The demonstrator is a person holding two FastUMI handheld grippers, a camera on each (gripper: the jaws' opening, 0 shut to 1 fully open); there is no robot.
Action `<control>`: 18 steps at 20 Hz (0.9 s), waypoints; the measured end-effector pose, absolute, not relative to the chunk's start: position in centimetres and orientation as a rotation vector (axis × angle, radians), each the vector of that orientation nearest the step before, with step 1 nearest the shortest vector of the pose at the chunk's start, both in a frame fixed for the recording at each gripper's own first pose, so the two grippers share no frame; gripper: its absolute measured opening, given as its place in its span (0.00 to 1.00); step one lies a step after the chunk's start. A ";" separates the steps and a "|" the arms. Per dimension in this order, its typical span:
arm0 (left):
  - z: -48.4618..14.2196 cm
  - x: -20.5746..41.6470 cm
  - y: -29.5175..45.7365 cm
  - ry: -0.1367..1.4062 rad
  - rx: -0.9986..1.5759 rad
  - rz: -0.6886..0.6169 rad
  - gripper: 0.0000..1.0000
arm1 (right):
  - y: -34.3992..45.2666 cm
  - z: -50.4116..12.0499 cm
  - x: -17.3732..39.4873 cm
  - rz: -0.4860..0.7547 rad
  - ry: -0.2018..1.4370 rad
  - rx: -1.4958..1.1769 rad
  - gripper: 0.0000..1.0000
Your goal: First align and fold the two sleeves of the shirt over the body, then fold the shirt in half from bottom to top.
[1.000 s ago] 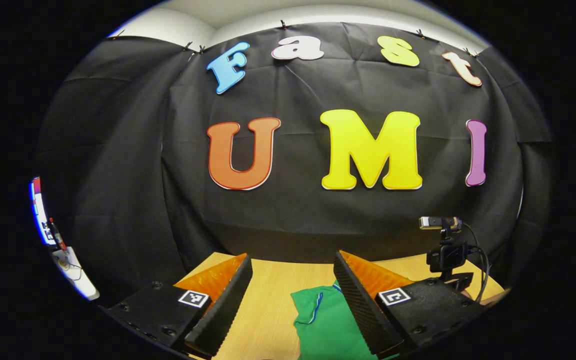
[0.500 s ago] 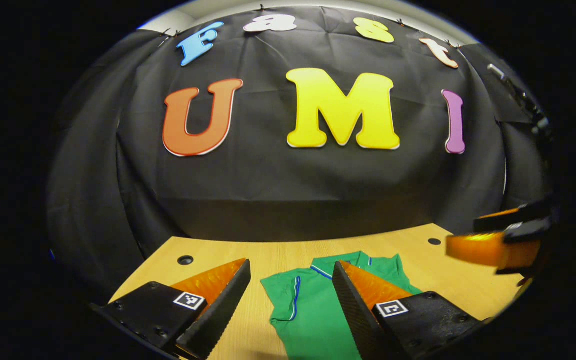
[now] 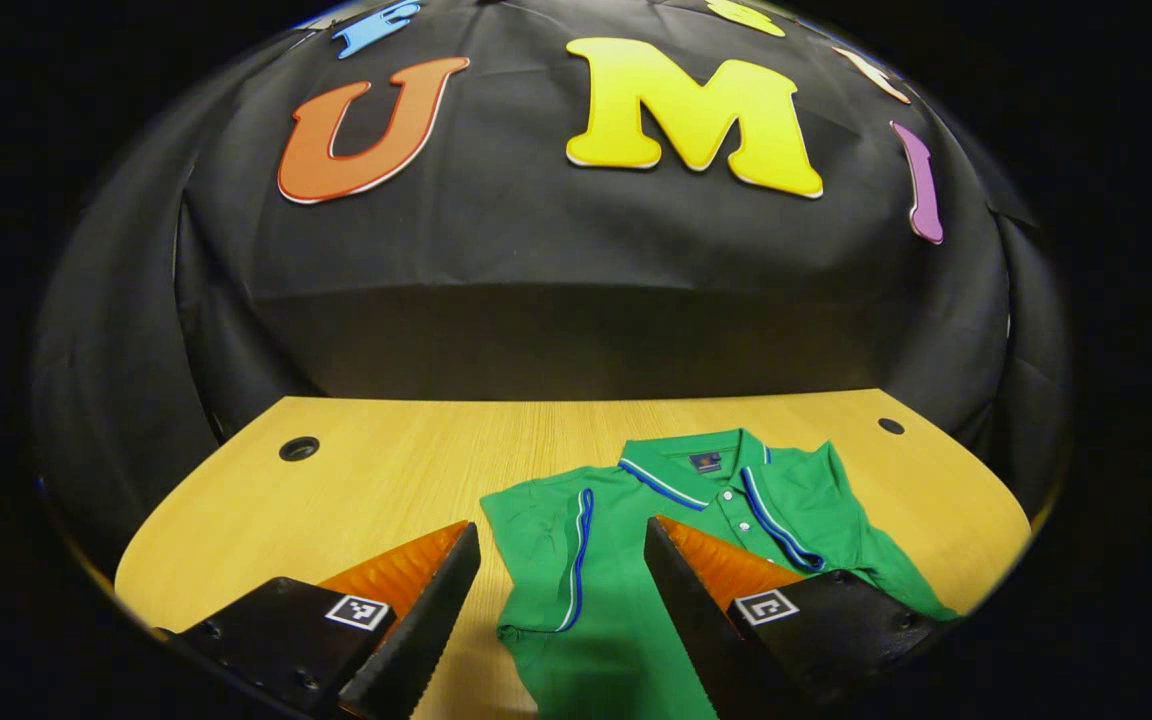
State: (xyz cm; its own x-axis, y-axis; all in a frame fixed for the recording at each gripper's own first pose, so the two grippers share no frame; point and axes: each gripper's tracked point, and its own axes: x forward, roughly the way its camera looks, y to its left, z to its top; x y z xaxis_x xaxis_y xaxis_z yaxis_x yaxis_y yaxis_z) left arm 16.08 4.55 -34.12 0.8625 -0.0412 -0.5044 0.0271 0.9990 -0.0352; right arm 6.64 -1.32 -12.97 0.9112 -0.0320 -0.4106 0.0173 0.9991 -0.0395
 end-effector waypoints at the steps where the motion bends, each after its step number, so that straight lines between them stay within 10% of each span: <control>1: -35.3 16.3 4.4 0.549 -0.024 -0.040 1.00 | -1.8 -13.2 6.6 -0.038 0.427 -0.036 0.96; 10: -40.9 18.0 3.8 0.652 0.025 -0.056 0.86 | -2.5 -16.1 5.7 -0.075 0.482 -0.036 0.98; 18: -41.4 18.2 4.3 0.678 0.036 -0.056 0.29 | -2.0 -16.1 5.8 -0.067 0.485 -0.013 0.96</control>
State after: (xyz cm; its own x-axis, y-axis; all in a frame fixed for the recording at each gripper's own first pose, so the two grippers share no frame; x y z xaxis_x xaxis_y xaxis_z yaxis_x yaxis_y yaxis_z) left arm 18.24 4.33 -41.42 0.7775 -0.0396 -0.6276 0.0632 0.9979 0.0154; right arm 5.81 -2.03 -16.13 0.8824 -0.0672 -0.4656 0.0612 0.9977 -0.0279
